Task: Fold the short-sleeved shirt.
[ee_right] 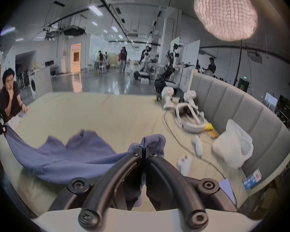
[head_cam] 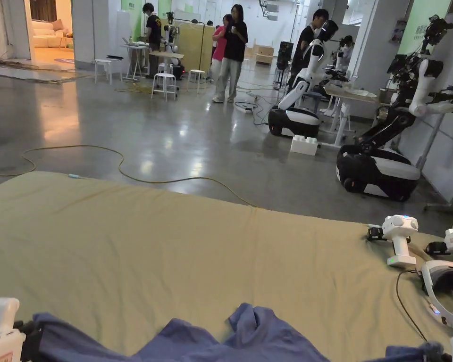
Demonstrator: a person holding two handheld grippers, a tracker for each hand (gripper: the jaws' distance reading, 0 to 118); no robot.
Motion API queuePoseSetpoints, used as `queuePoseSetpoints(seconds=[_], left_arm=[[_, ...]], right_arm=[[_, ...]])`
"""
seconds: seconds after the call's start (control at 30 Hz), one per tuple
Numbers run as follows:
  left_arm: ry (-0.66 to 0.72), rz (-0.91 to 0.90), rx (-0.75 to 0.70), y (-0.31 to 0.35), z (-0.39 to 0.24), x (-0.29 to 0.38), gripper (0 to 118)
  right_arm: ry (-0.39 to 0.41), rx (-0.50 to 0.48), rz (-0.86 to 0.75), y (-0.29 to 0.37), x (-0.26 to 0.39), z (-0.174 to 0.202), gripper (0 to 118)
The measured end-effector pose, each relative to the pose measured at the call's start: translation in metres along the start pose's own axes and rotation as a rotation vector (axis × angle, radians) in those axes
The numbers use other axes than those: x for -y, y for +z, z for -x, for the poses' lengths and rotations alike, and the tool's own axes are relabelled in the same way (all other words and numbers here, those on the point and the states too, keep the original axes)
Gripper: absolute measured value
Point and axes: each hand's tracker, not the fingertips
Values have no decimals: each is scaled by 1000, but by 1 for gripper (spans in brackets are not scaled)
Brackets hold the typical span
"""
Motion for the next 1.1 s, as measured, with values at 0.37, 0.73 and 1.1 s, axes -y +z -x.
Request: queuePoseSetpoints(seconds=[0.37,0.73,1.1], left_arm=[[86,164,-34,-4,24,74,33],[-45,-46,-32,41,-14,25,60],[-170,-325,55,56,-132,-13,26]], right_arm=[[-36,39,136,3,86,15,15],[-42,-25,-138,44,27,67,69],[-70,-62,-395,56,-6,154,18]])
